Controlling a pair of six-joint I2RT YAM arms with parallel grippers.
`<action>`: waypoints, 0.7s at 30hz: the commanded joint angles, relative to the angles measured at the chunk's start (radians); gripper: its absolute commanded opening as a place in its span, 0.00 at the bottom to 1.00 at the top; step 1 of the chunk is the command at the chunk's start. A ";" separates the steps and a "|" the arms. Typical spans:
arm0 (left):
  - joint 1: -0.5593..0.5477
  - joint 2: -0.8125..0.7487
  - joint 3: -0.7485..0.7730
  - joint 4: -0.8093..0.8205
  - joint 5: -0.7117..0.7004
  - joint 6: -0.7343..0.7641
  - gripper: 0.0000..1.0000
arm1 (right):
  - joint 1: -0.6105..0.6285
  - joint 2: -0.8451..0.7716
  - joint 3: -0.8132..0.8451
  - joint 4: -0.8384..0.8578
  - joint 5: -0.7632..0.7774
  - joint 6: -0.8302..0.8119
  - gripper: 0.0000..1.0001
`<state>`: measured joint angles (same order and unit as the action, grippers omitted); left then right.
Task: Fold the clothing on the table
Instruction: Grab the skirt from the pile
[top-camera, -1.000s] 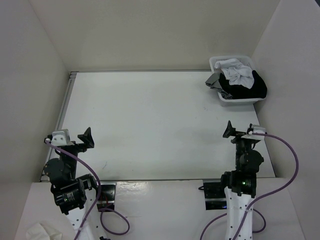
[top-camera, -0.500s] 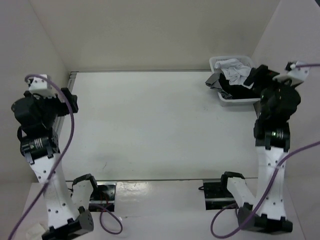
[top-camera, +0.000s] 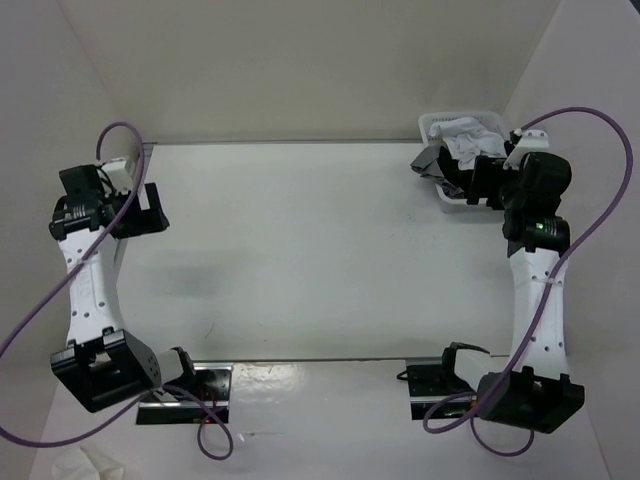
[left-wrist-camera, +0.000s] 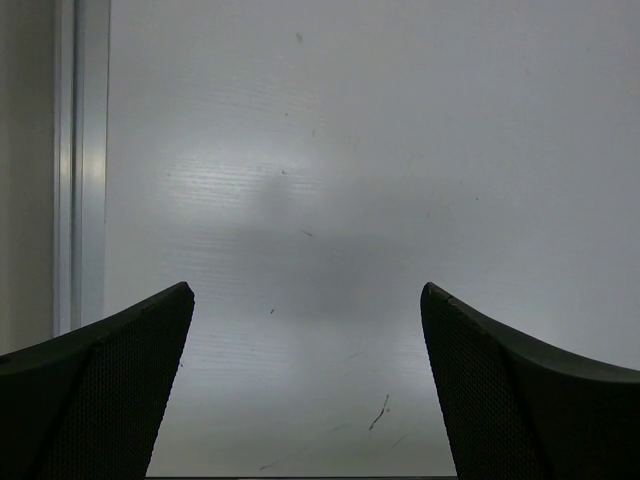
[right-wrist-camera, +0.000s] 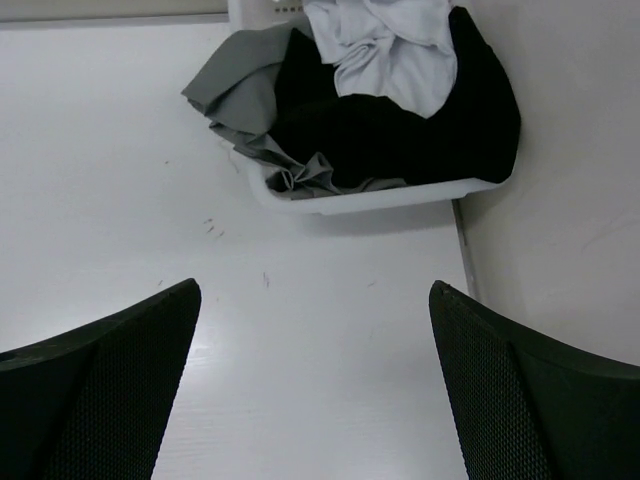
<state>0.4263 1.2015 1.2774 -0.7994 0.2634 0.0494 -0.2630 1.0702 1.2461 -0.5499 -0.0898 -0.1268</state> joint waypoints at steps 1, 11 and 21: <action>-0.009 0.052 0.000 -0.012 -0.061 -0.014 1.00 | 0.024 0.028 0.030 0.067 0.082 -0.077 0.99; -0.018 0.096 0.002 -0.012 -0.079 0.064 1.00 | 0.061 0.528 0.193 -0.035 0.119 -0.031 0.99; -0.155 0.141 -0.049 0.035 -0.050 0.188 1.00 | 0.099 0.629 0.282 -0.056 0.251 0.001 0.99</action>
<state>0.3096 1.3060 1.2587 -0.7883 0.2218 0.1741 -0.1757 1.6806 1.4414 -0.6014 0.0738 -0.1425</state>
